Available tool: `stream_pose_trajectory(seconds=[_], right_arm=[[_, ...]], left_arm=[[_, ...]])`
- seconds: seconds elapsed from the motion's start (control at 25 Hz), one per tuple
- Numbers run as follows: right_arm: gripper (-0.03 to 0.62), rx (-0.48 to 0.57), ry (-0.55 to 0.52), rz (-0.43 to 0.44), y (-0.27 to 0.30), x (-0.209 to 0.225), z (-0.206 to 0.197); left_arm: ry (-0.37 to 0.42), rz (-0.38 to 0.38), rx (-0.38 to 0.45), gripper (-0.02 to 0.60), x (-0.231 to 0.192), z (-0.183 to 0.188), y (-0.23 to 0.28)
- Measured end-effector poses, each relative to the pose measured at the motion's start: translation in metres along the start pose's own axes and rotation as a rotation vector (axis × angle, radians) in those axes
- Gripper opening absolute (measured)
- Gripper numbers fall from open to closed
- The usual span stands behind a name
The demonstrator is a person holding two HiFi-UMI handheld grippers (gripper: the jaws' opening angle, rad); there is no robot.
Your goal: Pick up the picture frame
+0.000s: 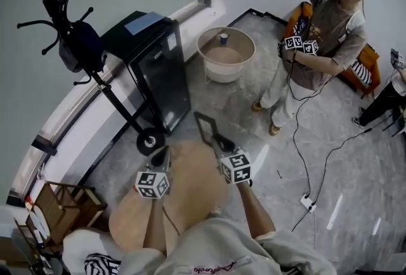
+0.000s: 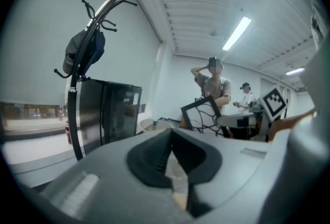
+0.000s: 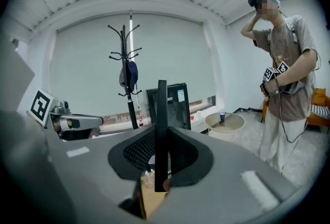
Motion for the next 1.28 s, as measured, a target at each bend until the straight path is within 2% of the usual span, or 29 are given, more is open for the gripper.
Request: stream_pose_trajectory(seconds=[0.36,0.72,1.28], right_arm=[[0.075,0.127,-0.023,-0.037,-0.026,0.003,0.062],[0.075,0.201,-0.052,-0.046,-0.041,-0.005,0.1],[0.075,0.225,-0.071,-0.039,-0.055,-0.006,0.113]], left_arm=[[0.056,-0.017,0.098,0.0,0.013,0.064,-0.008],[0.1,-0.039,0.155,0.0,0.026,0.101,-0.01],[0.116,-0.051,0.162,0.0,0.045,0.108,-0.007]])
Point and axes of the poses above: the fingertips, and each gripper's own axes: y forward along the fingers, x to its right, z out of its top, the point moved 3 cm from there along -y, backward along the fingers, and after that the axes turned 2 degrees about -y, right-handed, at the moved point
